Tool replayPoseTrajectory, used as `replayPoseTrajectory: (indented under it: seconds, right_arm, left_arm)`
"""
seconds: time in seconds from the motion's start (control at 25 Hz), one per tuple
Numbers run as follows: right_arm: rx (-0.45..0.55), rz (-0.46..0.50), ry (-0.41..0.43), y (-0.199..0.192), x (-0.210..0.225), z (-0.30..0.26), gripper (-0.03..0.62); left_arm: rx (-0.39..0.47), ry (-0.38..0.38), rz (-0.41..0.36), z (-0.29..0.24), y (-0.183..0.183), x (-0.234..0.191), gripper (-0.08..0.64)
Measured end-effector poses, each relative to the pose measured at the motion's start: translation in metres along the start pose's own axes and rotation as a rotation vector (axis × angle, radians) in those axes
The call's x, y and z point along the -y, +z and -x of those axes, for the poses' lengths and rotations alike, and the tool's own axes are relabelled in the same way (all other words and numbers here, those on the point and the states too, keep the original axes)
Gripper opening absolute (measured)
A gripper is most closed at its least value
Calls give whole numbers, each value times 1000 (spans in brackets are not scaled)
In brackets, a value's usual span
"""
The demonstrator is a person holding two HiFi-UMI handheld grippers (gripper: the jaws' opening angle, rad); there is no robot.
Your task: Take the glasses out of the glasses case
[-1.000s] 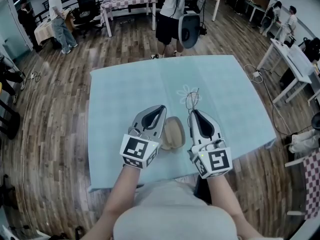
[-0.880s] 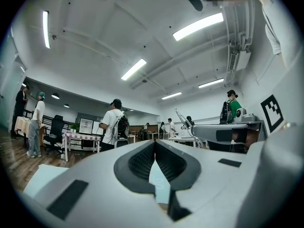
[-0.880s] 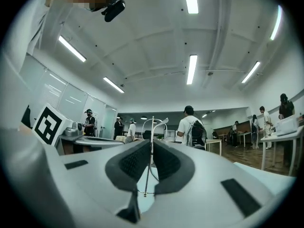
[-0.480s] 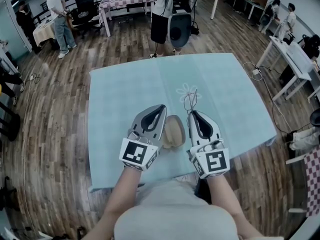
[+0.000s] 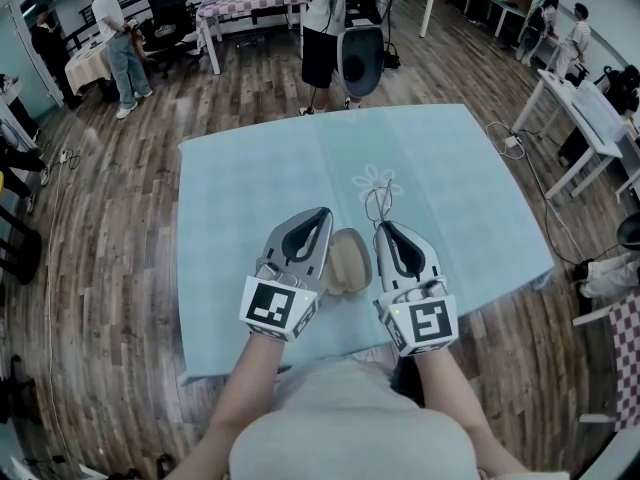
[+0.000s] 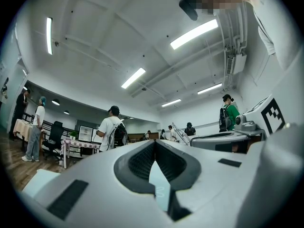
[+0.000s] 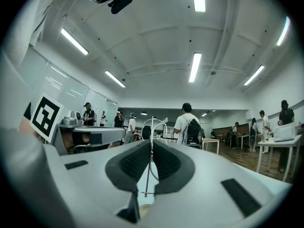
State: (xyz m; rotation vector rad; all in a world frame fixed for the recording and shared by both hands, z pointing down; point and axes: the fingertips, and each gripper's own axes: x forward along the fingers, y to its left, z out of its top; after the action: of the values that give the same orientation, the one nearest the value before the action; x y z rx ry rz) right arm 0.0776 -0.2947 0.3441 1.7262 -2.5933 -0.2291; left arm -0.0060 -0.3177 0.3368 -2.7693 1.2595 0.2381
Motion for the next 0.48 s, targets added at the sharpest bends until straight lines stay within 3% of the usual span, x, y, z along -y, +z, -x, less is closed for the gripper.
replayPoseTrajectory:
  seconds: [0.48]
  right_arm:
    - [3, 5, 28, 7, -5, 3, 25]
  left_arm:
    - [-1, -5, 3, 3, 3, 4, 9]
